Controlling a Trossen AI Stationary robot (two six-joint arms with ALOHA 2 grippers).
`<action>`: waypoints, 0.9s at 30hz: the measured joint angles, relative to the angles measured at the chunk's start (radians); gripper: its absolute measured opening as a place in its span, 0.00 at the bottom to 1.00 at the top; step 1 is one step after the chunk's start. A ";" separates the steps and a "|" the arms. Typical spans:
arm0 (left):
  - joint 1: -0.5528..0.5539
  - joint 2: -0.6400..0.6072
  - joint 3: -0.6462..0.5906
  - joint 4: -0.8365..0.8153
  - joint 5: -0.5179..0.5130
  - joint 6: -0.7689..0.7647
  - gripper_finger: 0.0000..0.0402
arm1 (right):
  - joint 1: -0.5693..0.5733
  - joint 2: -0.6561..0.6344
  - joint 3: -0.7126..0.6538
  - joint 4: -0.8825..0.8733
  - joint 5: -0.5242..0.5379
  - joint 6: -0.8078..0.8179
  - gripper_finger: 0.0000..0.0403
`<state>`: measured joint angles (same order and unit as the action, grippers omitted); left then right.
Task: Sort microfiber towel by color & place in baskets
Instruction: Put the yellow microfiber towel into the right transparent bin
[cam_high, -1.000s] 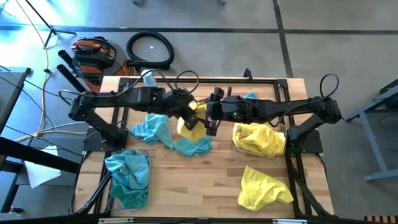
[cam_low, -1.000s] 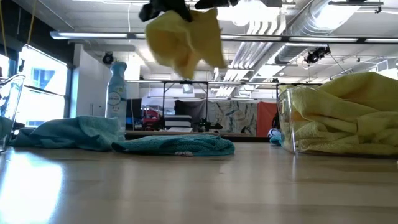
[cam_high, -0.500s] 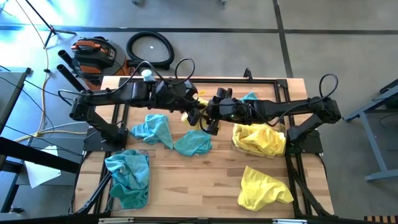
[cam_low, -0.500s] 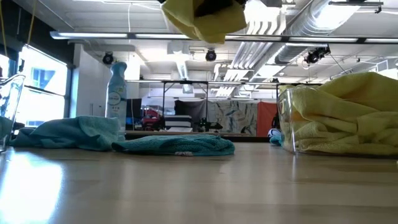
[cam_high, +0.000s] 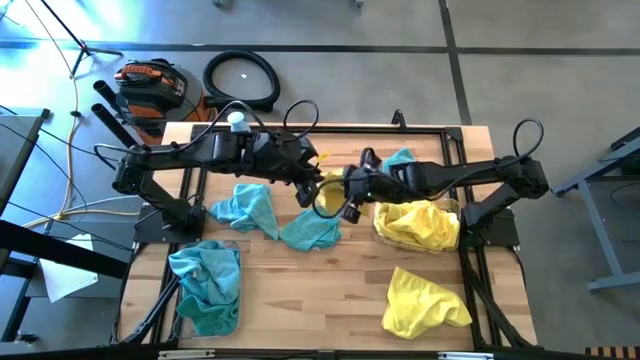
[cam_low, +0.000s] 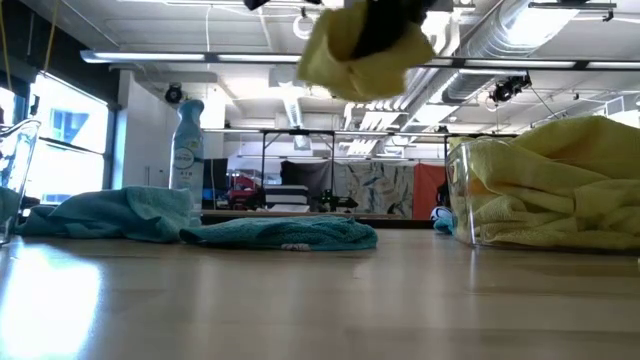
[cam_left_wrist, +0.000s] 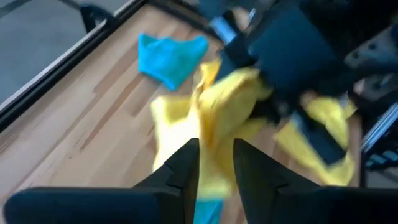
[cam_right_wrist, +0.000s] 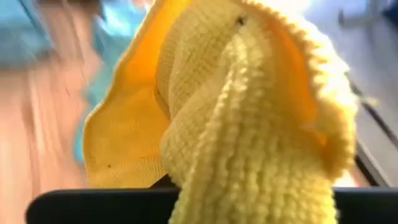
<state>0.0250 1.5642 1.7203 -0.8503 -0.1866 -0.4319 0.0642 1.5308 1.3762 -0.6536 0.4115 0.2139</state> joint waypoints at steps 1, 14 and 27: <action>0.000 0.000 0.000 -0.024 -0.004 0.005 0.22 | 0.006 -0.002 0.000 -0.057 0.006 0.031 0.11; 0.011 -0.125 -0.213 -0.114 0.023 0.052 0.25 | 0.144 -0.119 0.011 -0.931 0.034 0.749 0.03; 0.050 -0.463 -0.585 -0.009 0.102 -0.019 0.25 | 0.135 -0.184 -0.277 -0.757 -0.174 1.035 0.02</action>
<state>0.0746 1.1013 1.1354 -0.8597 -0.0845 -0.4506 0.1987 1.3464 1.0995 -1.4105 0.2374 1.2491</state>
